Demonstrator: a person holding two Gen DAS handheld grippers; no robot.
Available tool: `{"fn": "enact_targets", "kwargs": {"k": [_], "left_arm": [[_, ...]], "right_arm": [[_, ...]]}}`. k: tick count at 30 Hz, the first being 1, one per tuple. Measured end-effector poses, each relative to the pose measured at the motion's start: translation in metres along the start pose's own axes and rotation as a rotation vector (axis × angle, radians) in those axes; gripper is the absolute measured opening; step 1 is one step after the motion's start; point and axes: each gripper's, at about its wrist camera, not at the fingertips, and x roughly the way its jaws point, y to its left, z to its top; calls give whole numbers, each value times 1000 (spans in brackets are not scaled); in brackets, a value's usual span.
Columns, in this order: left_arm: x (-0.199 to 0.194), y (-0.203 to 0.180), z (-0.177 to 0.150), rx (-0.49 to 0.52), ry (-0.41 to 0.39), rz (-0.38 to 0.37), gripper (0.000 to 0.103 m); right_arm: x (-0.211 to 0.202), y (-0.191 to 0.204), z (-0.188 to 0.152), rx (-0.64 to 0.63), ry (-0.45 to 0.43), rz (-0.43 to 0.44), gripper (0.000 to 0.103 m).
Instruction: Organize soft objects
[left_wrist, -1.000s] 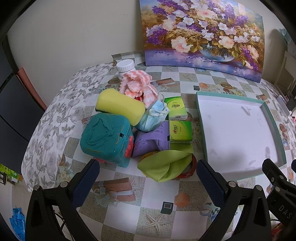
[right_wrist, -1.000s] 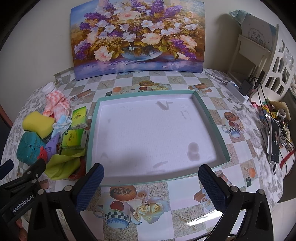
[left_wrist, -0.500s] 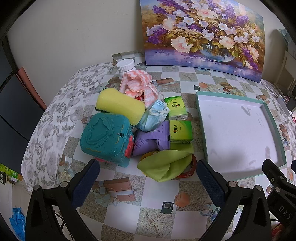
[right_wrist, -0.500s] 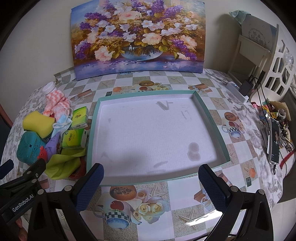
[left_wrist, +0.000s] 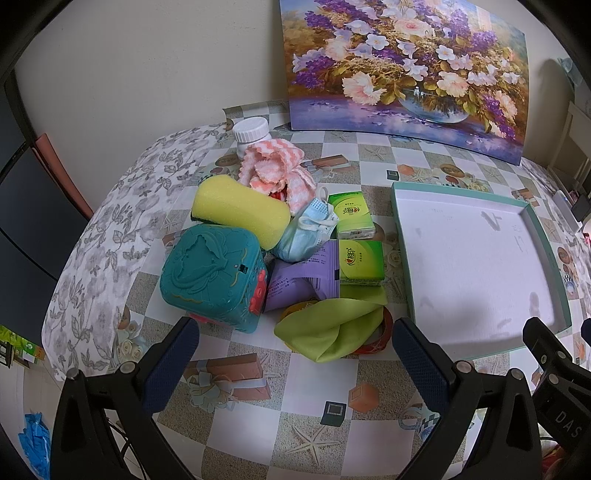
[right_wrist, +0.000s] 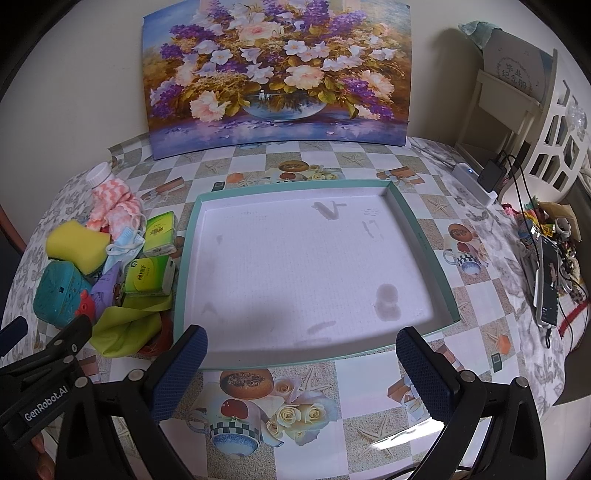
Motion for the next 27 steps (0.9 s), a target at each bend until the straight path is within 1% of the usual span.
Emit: {"fn": "enact_targets", "kwargs": {"k": [22, 25, 27], "left_arm": [[0, 0, 0, -2, 3, -2, 103], [3, 3, 0, -21, 12, -20, 103], [9, 7, 1, -39, 30, -25, 103]], "right_arm": [[0, 0, 0, -1, 2, 0, 103], [4, 3, 1, -7, 13, 17, 103], [12, 13, 5, -17, 35, 51, 103]]}}
